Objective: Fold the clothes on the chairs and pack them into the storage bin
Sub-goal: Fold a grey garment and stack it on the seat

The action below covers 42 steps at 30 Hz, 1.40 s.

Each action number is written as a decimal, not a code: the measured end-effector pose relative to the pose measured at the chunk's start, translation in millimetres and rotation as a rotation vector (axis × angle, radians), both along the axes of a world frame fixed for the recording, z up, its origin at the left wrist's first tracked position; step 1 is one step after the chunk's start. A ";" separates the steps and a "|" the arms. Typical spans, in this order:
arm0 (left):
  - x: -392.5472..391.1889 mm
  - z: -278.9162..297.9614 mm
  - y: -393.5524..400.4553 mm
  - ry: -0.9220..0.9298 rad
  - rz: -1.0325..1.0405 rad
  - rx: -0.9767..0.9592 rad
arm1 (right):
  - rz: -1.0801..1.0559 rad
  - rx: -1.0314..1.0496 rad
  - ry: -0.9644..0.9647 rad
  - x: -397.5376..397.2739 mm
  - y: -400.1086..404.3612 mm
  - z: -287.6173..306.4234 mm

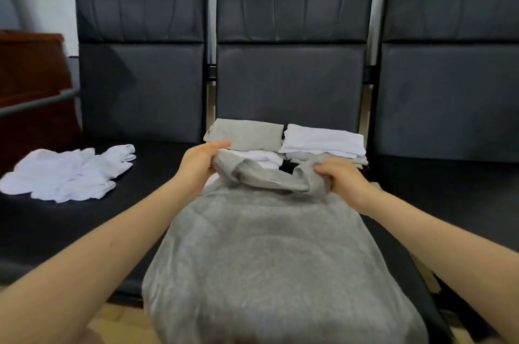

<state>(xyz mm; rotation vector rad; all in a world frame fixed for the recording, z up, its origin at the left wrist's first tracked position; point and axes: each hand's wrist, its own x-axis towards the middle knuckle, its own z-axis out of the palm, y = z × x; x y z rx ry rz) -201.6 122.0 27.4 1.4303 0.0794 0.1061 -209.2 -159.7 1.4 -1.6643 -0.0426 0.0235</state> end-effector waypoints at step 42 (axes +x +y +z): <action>65.6 -38.5 31.0 -0.228 0.063 1.183 | -0.121 -0.763 -0.292 72.5 -15.8 -17.3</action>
